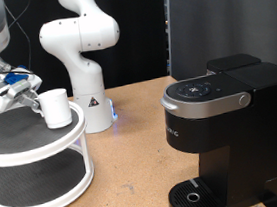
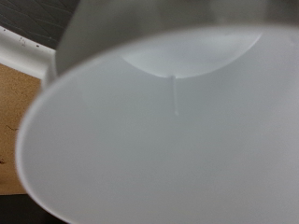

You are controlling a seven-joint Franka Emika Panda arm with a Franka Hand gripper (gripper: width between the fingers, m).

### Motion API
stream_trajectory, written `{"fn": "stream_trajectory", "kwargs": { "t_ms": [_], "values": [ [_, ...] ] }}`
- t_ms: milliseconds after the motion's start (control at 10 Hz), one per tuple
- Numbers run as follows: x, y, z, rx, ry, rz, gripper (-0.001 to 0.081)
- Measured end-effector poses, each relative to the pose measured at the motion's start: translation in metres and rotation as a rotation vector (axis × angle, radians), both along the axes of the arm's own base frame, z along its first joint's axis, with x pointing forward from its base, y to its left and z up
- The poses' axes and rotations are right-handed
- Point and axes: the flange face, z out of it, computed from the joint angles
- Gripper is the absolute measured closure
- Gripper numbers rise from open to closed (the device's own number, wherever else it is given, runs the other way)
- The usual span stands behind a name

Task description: Make a cup of coffee with the keurig machine

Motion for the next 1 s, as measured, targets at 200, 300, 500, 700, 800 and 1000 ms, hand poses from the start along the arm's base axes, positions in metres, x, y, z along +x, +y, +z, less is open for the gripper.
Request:
{"fn": "stream_trajectory", "kwargs": {
  "t_ms": [200,300,500,700,800,1000],
  "values": [
    [0.000,0.000,0.001,0.003,0.002,-0.002,0.0732],
    [0.000,-0.001,0.002,0.007,0.006,-0.007,0.0732],
    [0.001,-0.001,0.013,0.035,0.022,-0.024,0.0732],
    [0.004,0.001,0.036,0.082,0.059,-0.046,0.0732],
    [0.005,0.003,0.051,0.098,0.085,-0.048,0.0732],
    [0.006,0.007,0.080,0.115,0.142,-0.026,0.0732]
  ]
}}
